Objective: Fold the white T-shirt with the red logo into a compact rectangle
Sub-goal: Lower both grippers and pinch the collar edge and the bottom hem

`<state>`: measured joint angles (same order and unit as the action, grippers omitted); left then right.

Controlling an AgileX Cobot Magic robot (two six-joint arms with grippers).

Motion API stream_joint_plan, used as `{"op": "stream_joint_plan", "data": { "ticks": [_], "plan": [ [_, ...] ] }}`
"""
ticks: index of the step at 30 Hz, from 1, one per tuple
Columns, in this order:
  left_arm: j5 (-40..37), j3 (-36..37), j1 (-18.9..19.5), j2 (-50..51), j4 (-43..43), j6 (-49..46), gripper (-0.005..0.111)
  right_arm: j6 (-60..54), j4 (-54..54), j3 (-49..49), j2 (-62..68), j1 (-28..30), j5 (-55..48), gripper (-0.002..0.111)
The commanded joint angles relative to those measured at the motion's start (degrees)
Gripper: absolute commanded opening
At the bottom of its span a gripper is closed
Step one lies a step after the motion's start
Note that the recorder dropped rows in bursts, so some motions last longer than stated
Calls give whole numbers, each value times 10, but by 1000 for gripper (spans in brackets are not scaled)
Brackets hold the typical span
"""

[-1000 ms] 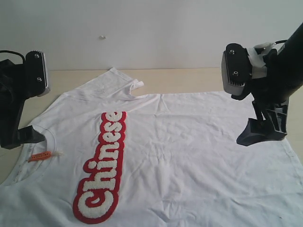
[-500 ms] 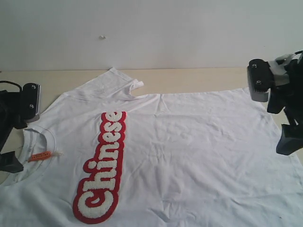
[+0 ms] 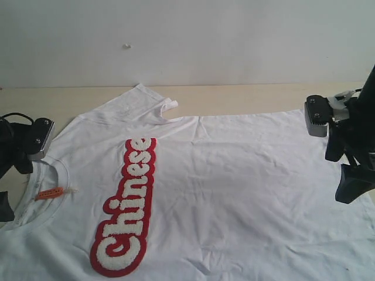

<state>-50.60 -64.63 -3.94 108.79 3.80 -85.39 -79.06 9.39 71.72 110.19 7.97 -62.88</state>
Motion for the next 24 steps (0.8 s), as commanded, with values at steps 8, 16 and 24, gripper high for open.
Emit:
{"op": "stream_joint_plan", "data": {
  "ticks": [8, 16, 24],
  "plan": [
    [62, -2, 41, 55, 8, -46, 105, -24, -54, 49, 24, 4, -10, 105],
    [54, -11, 34, 44, 51, -75, 105, -34, -55, 49, 26, 4, -13, 105],
    [41, -15, 34, -6, 83, -78, 105, -34, -53, 49, 26, 4, -29, 105]
  ]
}}
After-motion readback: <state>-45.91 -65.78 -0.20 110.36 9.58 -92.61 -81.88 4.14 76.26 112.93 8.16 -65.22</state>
